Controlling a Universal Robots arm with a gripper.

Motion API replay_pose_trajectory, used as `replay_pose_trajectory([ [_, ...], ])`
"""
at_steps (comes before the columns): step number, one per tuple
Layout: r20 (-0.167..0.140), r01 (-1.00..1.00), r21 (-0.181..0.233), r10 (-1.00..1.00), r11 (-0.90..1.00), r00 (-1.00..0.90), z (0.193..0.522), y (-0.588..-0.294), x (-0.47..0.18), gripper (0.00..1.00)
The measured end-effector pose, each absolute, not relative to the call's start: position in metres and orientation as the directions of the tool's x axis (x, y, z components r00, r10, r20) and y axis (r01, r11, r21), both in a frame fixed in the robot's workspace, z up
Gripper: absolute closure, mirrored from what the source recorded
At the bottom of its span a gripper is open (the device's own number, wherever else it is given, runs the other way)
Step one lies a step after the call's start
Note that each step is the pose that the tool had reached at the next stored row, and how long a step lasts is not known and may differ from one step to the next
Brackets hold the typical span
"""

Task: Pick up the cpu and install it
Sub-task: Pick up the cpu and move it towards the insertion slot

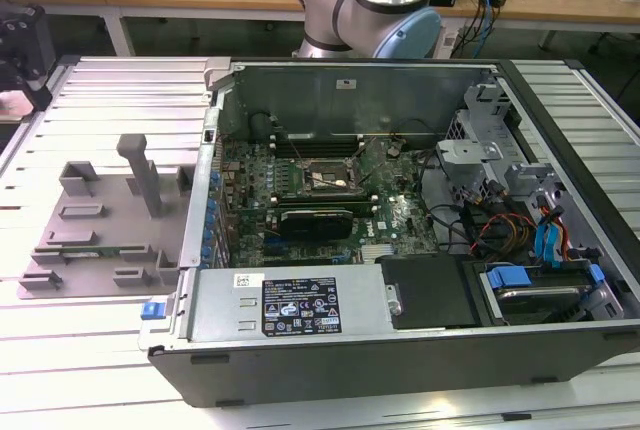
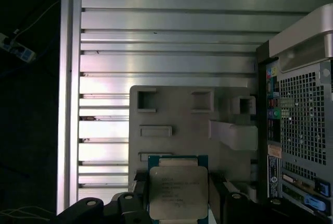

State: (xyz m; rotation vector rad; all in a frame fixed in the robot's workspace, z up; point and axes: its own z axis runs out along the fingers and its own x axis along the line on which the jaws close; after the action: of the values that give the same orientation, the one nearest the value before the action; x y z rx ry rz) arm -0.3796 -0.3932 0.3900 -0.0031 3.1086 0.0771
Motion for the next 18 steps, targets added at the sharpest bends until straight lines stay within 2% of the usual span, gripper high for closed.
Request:
replay_pose_trajectory([
  [18, -0.032, -0.003, 0.049, -0.001, 0.999, -0.999, 0.390, -0.393, -0.346, 0.45],
])
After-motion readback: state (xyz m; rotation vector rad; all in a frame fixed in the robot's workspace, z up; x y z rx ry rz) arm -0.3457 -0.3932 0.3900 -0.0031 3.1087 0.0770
